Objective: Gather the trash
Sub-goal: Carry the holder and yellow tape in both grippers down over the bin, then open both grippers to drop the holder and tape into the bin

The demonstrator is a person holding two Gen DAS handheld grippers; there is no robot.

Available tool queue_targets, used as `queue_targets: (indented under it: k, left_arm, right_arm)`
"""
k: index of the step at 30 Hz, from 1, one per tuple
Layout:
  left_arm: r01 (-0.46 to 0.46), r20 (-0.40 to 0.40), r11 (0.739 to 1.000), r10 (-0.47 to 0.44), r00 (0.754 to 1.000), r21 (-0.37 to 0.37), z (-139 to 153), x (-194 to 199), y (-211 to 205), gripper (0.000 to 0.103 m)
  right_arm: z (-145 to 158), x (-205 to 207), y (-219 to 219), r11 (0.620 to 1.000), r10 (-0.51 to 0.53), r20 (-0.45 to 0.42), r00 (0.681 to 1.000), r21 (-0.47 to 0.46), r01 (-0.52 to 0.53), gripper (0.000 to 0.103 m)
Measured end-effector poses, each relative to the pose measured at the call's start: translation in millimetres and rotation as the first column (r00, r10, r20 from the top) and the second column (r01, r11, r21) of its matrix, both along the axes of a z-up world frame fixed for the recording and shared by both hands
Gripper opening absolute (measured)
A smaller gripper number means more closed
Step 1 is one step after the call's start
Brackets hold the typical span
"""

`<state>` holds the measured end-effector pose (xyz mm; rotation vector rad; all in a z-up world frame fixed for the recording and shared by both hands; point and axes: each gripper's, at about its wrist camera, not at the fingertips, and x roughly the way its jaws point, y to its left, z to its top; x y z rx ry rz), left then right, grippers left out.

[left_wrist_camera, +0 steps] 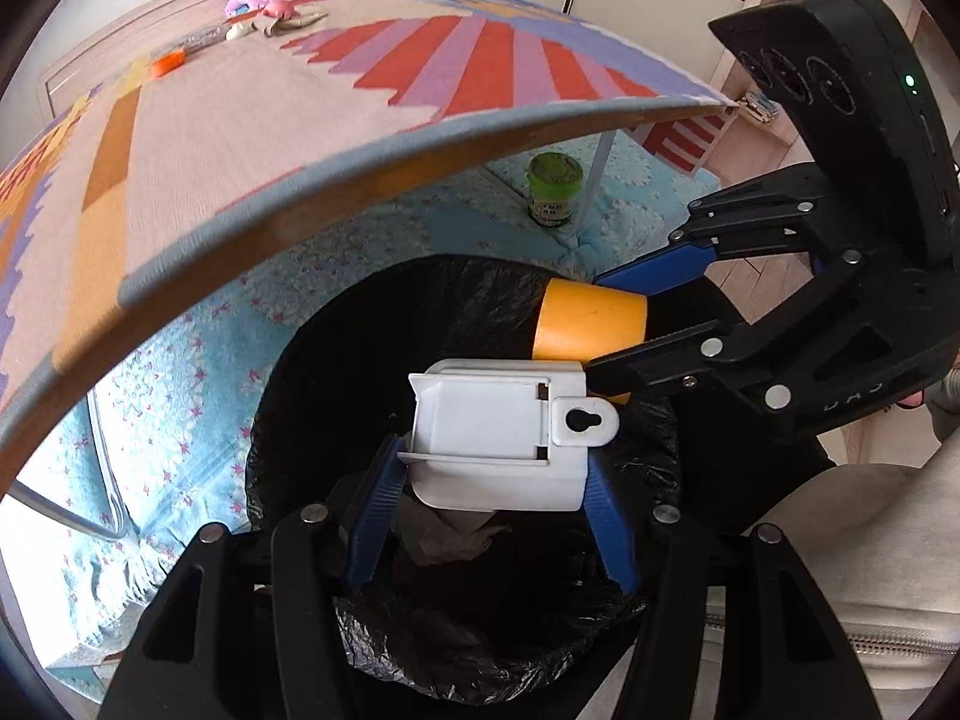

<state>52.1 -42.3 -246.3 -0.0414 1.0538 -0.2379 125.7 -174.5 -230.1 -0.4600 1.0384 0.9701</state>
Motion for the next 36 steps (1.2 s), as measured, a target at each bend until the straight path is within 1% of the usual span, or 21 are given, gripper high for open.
queue_targets:
  k: [5,9,13,16,19,22,24,26,30,36]
  left_arm:
    - [-0.011,-0.040,1.000,0.011,0.999,0.005,-19,6,0,0.056]
    - [-0.014,-0.070,0.999,0.017,0.997,0.030,-31,10,-1,0.056]
    - [-0.033,-0.087,0.999,0.036,0.996,0.035,-35,12,1,0.056]
    - [-0.040,-0.093,0.999,0.042,0.995,0.023,-35,14,2,0.056]
    - [-0.046,-0.093,0.999,0.049,0.995,0.027,-33,14,5,0.058]
    - [-0.084,-0.094,0.996,0.086,0.992,0.032,-30,15,7,0.063]
    - [-0.099,-0.085,0.995,0.101,0.991,0.022,-26,11,9,0.063]
    - [-0.109,-0.075,0.994,0.109,0.991,0.016,-23,8,10,0.063]
    - [-0.110,-0.045,0.994,0.111,0.993,0.020,-11,-1,10,0.063]
    - [-0.133,0.013,0.991,0.133,0.991,0.018,12,-14,11,0.063]
  right_arm:
    - [-17,8,5,0.999,-0.005,-0.041,0.999,-0.038,0.004,0.047]
    - [-26,12,9,0.998,-0.010,-0.060,0.998,-0.062,0.006,0.047]
    - [-32,13,13,0.997,-0.006,-0.064,0.998,-0.077,0.001,0.047]
    - [-33,13,15,0.997,-0.006,-0.069,0.998,-0.075,0.001,0.047]
    - [-34,15,15,0.996,-0.016,-0.057,0.998,-0.084,0.011,0.048]
    - [-33,14,16,0.996,-0.020,-0.046,0.999,-0.091,0.015,0.049]
    - [-30,12,14,0.996,-0.018,-0.038,0.999,-0.084,0.015,0.050]
    - [-24,9,12,0.997,-0.021,-0.024,0.999,-0.074,0.019,0.053]
    - [-13,6,7,0.998,-0.029,0.000,1.000,-0.051,0.029,0.054]
    - [13,-4,0,0.999,-0.027,0.061,0.998,-0.015,0.028,0.054]
